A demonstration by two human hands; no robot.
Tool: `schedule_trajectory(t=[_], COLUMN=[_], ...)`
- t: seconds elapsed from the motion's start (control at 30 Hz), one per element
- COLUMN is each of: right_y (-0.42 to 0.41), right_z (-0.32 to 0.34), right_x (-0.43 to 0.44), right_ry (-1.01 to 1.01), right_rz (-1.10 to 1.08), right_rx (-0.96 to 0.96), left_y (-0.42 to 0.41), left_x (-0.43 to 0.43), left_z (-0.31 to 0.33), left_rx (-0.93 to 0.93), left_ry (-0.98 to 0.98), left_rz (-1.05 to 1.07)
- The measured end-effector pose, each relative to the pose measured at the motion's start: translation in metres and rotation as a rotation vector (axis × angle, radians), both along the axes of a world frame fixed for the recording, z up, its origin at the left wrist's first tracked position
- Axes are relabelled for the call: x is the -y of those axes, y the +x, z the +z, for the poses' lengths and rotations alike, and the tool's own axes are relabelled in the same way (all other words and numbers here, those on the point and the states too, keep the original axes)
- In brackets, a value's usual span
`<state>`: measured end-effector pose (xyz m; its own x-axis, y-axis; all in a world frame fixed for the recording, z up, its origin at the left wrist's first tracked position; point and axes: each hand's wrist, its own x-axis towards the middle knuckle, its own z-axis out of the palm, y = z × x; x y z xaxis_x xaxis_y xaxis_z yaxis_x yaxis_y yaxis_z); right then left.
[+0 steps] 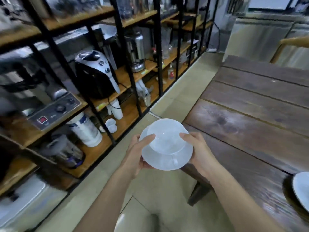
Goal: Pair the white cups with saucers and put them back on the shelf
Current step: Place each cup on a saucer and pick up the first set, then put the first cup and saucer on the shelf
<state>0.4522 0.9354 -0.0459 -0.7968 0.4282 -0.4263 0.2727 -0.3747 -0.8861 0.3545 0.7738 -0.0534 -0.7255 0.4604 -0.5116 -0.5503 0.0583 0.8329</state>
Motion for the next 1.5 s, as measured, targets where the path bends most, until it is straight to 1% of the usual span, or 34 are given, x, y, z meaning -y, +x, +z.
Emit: schedule_trajectory(t=[0.2,0.37,0.53,0.7,0.8,0.97,1.03,1.13,1.27,1.4,1.5], right_y=[-0.055,-0.104,-0.162,-0.210,-0.236,-0.288,-0.316,-0.360,-0.423,-0.487,-0.523], right_z=[0.010,0.026,0.035,0.049,0.056,0.063,0.062,0.059,0.059,0.064,0.069], right_x=[0.104,0.201,0.321,0.434,0.488,0.568,0.598,0.641,0.688,0.728,0.757], right_ry=[-0.014,0.086,0.085,0.103,0.085,0.062,0.058,0.028,-0.001,0.089,0.173], right_rz=[0.217,0.353,0.449,0.588,0.649,0.739,0.753,0.792,0.862,0.896,0.929], right_rx=[-0.037,-0.063,-0.113,-0.187,-0.202,-0.220,-0.237,-0.265,-0.266,-0.242,-0.278], left_y=[-0.006,-0.021,-0.047,-0.067,-0.082,-0.120,-0.140,-0.176,-0.233,-0.292,-0.328], left_x=[0.121,0.219,0.339,0.446,0.498,0.570,0.593,0.628,0.669,0.704,0.733], left_z=[0.017,0.038,0.060,0.084,0.094,0.098,0.098,0.098,0.101,0.099,0.099], left_rx=[-0.020,-0.052,-0.146,-0.172,-0.155,-0.154,-0.182,-0.206,-0.181,-0.202,-0.155], left_ry=[0.038,0.069,0.057,0.019,0.043,0.014,0.013,-0.028,-0.072,-0.149,-0.257], left_rz=[0.245,0.391,0.557,0.638,0.684,0.820,0.865,0.968,1.054,1.177,1.256])
